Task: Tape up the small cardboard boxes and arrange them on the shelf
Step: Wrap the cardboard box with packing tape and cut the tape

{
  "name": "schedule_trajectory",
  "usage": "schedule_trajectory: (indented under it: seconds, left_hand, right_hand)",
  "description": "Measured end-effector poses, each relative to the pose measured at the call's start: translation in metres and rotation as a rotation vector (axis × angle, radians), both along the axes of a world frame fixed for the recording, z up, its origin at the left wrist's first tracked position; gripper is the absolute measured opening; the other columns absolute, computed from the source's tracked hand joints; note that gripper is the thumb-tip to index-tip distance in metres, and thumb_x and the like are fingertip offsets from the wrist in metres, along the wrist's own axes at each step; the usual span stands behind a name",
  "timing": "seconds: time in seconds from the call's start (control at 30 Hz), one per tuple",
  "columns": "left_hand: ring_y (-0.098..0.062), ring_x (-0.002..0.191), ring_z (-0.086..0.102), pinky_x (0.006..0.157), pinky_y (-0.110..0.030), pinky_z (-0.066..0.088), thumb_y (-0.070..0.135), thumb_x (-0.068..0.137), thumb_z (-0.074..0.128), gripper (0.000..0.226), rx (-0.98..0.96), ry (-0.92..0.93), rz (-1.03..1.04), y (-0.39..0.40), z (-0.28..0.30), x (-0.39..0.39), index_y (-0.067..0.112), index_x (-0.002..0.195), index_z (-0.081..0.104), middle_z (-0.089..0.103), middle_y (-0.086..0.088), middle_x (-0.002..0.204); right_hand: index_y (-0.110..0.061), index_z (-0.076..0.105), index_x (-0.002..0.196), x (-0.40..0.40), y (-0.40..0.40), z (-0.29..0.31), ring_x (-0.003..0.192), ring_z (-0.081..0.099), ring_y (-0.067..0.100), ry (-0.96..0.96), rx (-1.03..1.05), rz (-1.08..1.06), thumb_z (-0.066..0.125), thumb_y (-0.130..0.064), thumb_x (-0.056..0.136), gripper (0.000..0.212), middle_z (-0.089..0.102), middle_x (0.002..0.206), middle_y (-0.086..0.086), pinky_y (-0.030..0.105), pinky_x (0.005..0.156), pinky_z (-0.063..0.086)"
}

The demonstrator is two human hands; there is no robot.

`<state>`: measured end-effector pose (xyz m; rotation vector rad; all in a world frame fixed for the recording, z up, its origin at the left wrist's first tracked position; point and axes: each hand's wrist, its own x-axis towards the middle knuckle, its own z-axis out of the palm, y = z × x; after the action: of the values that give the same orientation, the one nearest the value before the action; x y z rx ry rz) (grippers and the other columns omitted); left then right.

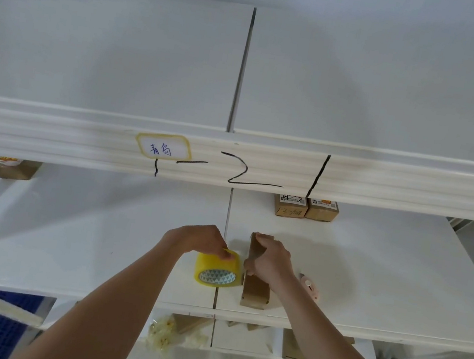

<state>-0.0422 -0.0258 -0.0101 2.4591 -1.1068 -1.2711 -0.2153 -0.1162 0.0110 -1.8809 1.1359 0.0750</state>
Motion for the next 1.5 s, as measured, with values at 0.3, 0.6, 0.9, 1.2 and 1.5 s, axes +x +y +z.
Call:
schedule_trajectory:
  seconds: [0.3, 0.6, 0.9, 1.2, 1.5]
  left_hand:
    - [-0.022, 0.099, 0.064, 0.086, -0.031, 0.051, 0.06, 0.081, 0.075, 0.063, 0.047, -0.126, -0.095, -0.01, 0.005, -0.002, 0.015, 0.124, 0.07, 0.07, -0.002, 0.118]
    - [-0.024, 0.101, 0.067, 0.09, -0.033, 0.055, 0.063, 0.075, 0.078, 0.062, 0.06, -0.147, -0.098, -0.01, 0.009, -0.004, 0.015, 0.115, 0.074, 0.072, -0.001, 0.108]
    - [-0.023, 0.097, 0.068, 0.092, -0.039, 0.057, 0.066, 0.067, 0.08, 0.062, 0.073, -0.248, -0.044, -0.002, 0.002, -0.006, 0.019, 0.108, 0.073, 0.071, 0.0, 0.103]
    - [-0.02, 0.093, 0.068, 0.088, -0.035, 0.059, 0.075, 0.066, 0.075, 0.07, 0.055, -0.237, -0.01, 0.0, 0.007, -0.009, 0.018, 0.107, 0.074, 0.071, 0.0, 0.101]
    - [-0.012, 0.068, 0.068, 0.073, -0.034, 0.061, 0.085, 0.044, 0.068, 0.065, 0.038, -0.334, -0.027, -0.006, 0.019, -0.019, 0.028, 0.074, 0.062, 0.068, 0.009, 0.074]
  right_hand:
    - [-0.028, 0.025, 0.159, 0.003, 0.007, -0.001, 0.138, 0.046, 0.029, 0.079, -0.132, -0.017, 0.078, -0.026, 0.08, 0.096, 0.046, 0.154, 0.0, 0.039, 0.103, 0.046]
    - [-0.037, 0.007, 0.16, 0.005, 0.014, 0.001, 0.122, 0.058, 0.028, 0.111, -0.189, -0.089, 0.081, -0.027, 0.078, 0.111, 0.06, 0.137, 0.001, 0.034, 0.086, 0.052]
    - [-0.041, 0.004, 0.159, 0.011, 0.024, 0.004, 0.114, 0.062, 0.024, 0.148, -0.239, -0.112, 0.083, -0.031, 0.08, 0.112, 0.066, 0.125, -0.001, 0.03, 0.075, 0.048]
    - [-0.04, 0.017, 0.157, 0.004, 0.02, 0.01, 0.118, 0.061, 0.025, 0.022, -0.27, -0.113, 0.083, -0.031, 0.077, 0.104, 0.064, 0.132, -0.003, 0.031, 0.084, 0.049]
    - [-0.042, 0.04, 0.148, -0.011, 0.004, 0.01, 0.117, 0.063, 0.033, -0.205, 0.124, -0.208, 0.075, -0.016, 0.074, 0.087, 0.055, 0.14, 0.003, 0.049, 0.093, 0.058]
